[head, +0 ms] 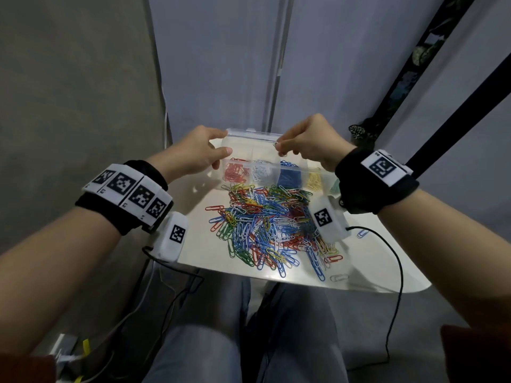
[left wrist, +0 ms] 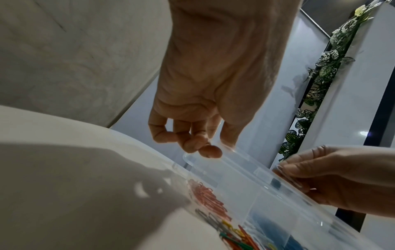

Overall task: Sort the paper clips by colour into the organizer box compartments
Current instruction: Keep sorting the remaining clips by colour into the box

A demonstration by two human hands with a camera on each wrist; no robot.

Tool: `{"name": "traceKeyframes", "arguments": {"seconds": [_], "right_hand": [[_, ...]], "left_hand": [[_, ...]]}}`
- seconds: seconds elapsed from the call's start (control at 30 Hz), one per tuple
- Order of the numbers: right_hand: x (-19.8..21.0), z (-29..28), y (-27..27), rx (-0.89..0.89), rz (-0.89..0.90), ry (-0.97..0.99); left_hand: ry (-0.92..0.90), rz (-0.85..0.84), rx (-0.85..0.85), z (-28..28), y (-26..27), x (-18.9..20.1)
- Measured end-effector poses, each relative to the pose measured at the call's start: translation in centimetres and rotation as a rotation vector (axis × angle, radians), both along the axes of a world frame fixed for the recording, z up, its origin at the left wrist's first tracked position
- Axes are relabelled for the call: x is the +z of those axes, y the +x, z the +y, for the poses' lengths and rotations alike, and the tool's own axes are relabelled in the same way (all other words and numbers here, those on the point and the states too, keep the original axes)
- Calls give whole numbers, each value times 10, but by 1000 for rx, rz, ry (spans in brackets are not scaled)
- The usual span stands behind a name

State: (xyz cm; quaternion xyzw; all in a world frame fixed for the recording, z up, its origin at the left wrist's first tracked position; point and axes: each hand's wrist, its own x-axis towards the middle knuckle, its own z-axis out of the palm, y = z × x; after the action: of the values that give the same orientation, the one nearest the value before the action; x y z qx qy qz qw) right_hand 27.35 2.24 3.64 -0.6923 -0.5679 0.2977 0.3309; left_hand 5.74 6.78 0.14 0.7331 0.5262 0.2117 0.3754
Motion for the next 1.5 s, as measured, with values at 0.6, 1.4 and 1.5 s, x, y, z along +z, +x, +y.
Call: {"name": "traceKeyframes", "arguments": {"seconds": [0.6, 1.4, 1.5], "right_hand": [[-26, -110, 89, 326, -572, -315], [-40, -99, 78, 249, -499, -186], [-32, -98, 79, 187, -318, -182]], "left_hand": [[24, -20, 2, 4, -1, -5], [19, 4, 6, 5, -1, -5], [18, 3, 12, 6, -1, -5]]}}
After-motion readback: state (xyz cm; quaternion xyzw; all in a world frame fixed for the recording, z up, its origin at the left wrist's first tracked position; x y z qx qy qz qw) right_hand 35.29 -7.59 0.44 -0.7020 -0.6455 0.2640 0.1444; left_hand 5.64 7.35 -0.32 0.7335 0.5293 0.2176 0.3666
